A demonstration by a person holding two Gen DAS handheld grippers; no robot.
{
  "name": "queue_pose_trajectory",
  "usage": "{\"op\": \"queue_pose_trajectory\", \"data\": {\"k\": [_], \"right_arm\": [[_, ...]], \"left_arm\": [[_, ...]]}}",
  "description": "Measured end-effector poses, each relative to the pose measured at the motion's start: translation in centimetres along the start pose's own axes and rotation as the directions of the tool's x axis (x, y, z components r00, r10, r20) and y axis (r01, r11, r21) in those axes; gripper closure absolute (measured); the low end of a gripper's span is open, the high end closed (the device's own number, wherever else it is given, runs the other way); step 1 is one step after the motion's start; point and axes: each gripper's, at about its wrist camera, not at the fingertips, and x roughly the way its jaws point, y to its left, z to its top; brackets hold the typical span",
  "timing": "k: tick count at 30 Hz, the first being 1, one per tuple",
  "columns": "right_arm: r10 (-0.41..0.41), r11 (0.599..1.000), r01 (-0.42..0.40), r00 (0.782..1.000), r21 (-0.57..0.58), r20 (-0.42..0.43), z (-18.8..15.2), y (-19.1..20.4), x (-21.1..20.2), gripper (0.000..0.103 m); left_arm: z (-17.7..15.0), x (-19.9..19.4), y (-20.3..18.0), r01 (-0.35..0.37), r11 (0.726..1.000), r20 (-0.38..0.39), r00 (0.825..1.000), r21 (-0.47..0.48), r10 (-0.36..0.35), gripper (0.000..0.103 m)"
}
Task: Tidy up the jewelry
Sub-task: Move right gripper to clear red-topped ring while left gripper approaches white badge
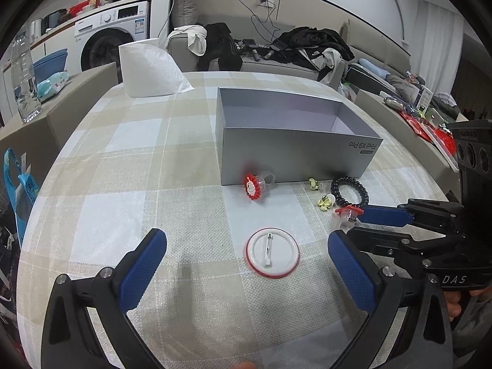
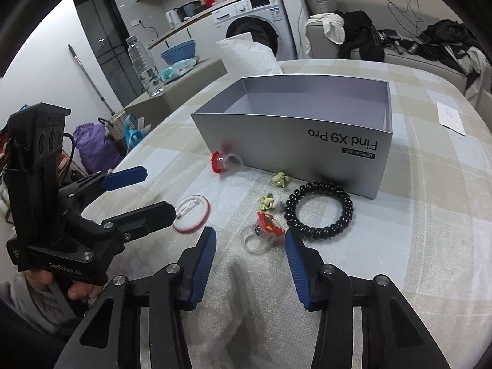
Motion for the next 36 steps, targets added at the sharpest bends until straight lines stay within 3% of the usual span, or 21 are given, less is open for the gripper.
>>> {"op": "queue_pose_trajectory", "data": {"k": [36], "right_arm": [[-0.082, 0.997, 0.082, 0.997, -0.017, -0.012, 0.8, 0.6, 1.1, 0.077]], "left_arm": [[0.1, 0.1, 0.2, 0.012, 1.000, -0.014, 1.000, -0.013, -0.012, 0.001]]}}
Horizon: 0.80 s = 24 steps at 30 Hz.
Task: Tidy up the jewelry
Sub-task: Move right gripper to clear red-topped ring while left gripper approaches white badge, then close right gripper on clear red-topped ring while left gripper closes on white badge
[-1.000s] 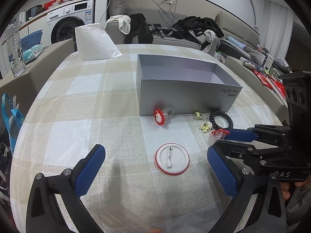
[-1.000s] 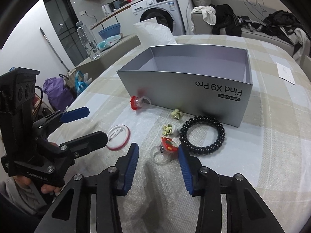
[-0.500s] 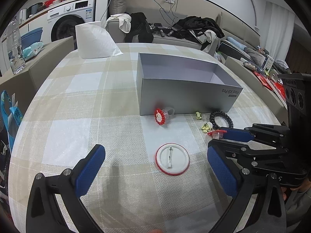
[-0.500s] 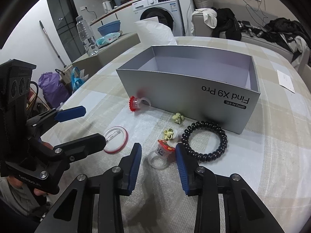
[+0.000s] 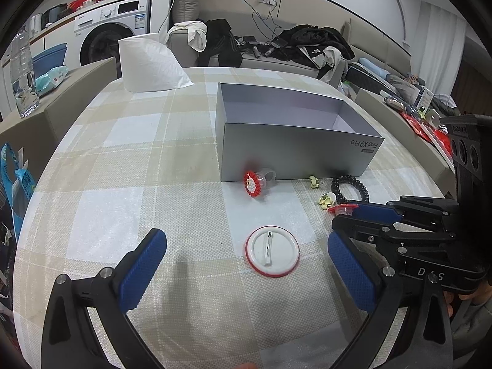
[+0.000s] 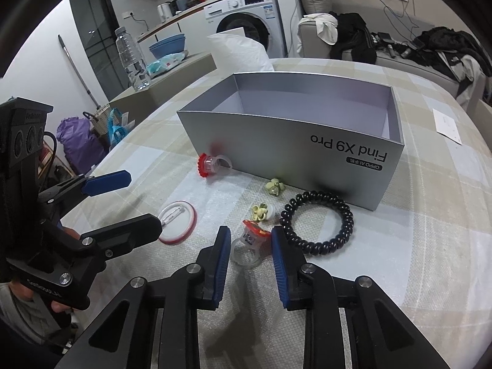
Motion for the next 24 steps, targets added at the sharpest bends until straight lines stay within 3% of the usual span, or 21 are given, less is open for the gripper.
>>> {"op": "queue_pose_trajectory", "data": {"k": [3, 5, 11, 19, 24], "right_arm": [[0.000, 1.000, 0.000, 1.000, 0.002, 0.003, 0.0, 0.1, 0.0, 0.079], [0.009, 1.000, -0.009, 1.000, 0.006, 0.013, 0.0, 0.0, -0.2, 0.085], [0.018, 1.000, -0.018, 0.999, 0.025, 0.028, -0.1, -0.4, -0.5, 0.085], [0.063, 0.992, -0.077, 0.988, 0.097, 0.143, -0.8, -2.0, -2.9, 0.085], [0.091, 0.986, -0.111, 0.983, 0.125, 0.158, -0.9, -2.7, -3.2, 0.085]], "left_arm": [[0.0, 0.0, 0.0, 0.000, 1.000, -0.001, 1.000, 0.001, 0.000, 0.001], [0.0, 0.0, -0.1, 0.000, 1.000, -0.001, 1.000, 0.001, 0.000, 0.001], [-0.1, 0.0, -0.2, -0.005, 1.000, -0.005, 1.000, 0.004, 0.005, 0.001], [0.1, 0.2, -0.3, -0.021, 1.000, -0.020, 1.000, 0.007, 0.021, 0.001], [0.2, 0.9, -1.1, -0.041, 0.998, -0.064, 0.997, 0.056, 0.045, 0.001]]}}
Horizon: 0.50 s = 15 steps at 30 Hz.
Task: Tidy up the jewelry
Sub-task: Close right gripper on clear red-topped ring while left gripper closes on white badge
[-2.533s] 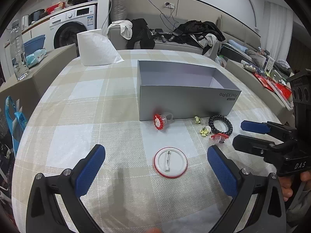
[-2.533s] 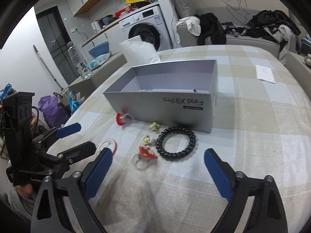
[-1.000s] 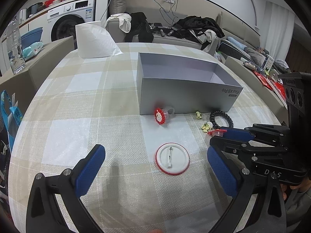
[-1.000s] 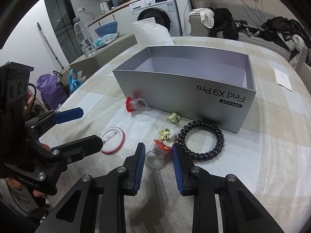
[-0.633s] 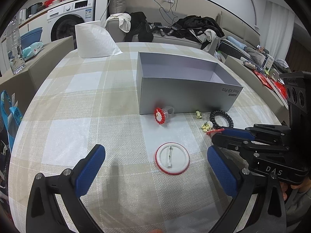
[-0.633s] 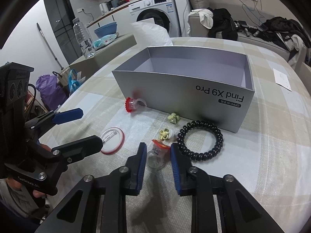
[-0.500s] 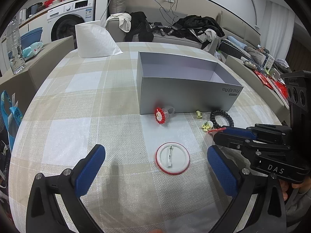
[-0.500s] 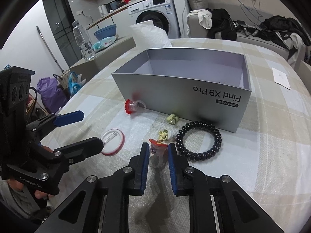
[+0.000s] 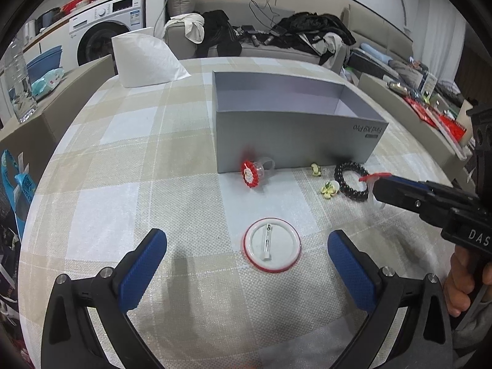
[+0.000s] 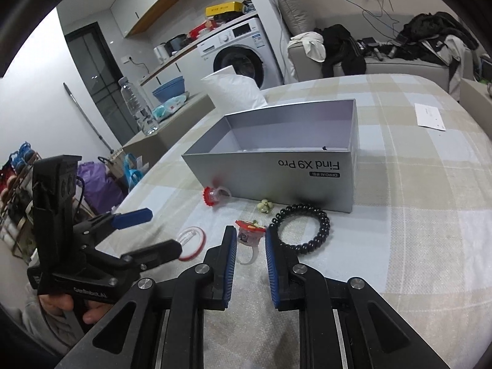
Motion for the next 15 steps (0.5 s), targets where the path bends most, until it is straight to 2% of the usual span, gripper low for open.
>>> {"op": "queue_pose_trajectory", "data": {"k": [2, 4, 6, 11, 15], "right_arm": [[0.007, 1.000, -0.007, 1.000, -0.002, -0.007, 0.0, 0.0, 0.0, 0.085], [0.010, 1.000, -0.010, 1.000, -0.009, -0.005, 0.0, 0.2, 0.0, 0.085], [0.010, 1.000, -0.010, 1.000, -0.009, -0.006, -0.1, 0.1, 0.0, 0.085], [0.018, 1.000, -0.018, 1.000, -0.002, -0.008, -0.1, 0.0, 0.0, 0.085], [0.016, 1.000, -0.016, 1.000, -0.005, -0.010, -0.1, 0.1, 0.1, 0.085]], "left_arm": [[0.0, 0.3, -0.4, -0.012, 1.000, -0.016, 1.000, 0.028, 0.012, 0.006], [-0.1, 0.7, -0.9, -0.017, 0.998, -0.040, 0.999, 0.055, 0.019, 0.020], [-0.2, 1.1, -1.3, -0.031, 0.996, -0.061, 0.997, 0.082, 0.036, 0.027], [-0.2, 0.9, -1.1, -0.018, 0.996, -0.057, 0.998, 0.085, 0.023, 0.033], [-0.3, 0.7, -1.1, -0.008, 0.996, -0.045, 0.999, 0.090, 0.012, 0.045]]}}
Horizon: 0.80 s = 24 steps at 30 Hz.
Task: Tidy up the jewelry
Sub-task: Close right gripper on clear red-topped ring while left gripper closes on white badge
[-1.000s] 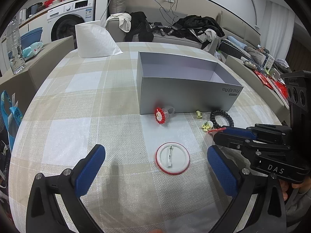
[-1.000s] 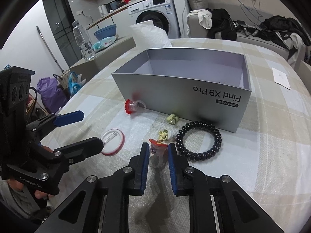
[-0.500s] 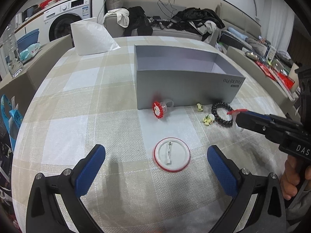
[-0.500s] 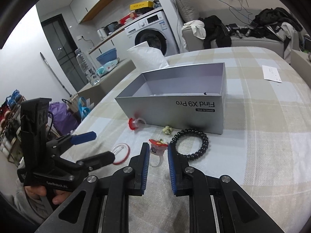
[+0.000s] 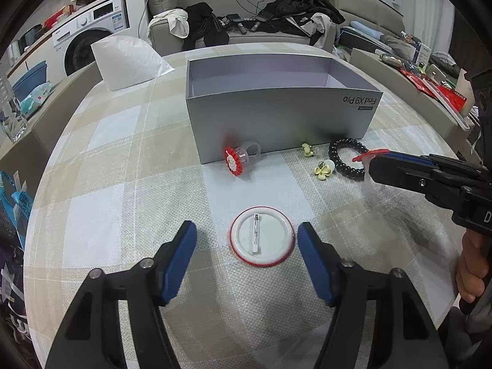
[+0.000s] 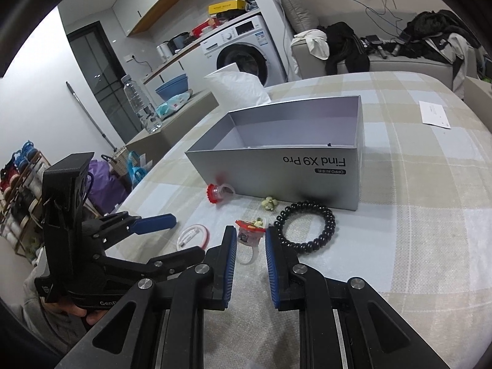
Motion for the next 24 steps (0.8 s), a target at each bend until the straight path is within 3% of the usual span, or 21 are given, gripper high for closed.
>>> {"op": "queue_pose_trajectory", "data": {"k": [4, 24], "right_arm": [[-0.001, 1.000, 0.001, 1.000, 0.001, 0.002, 0.0, 0.0, 0.0, 0.085], [-0.012, 1.000, 0.012, 1.000, 0.005, 0.012, 0.0, 0.2, 0.0, 0.085]], "left_arm": [[-0.1, -0.2, -0.3, 0.018, 1.000, 0.020, 1.000, 0.016, -0.019, 0.065], [0.5, -1.6, 0.0, 0.055, 0.998, 0.099, 0.994, -0.004, -0.055, 0.066]]}}
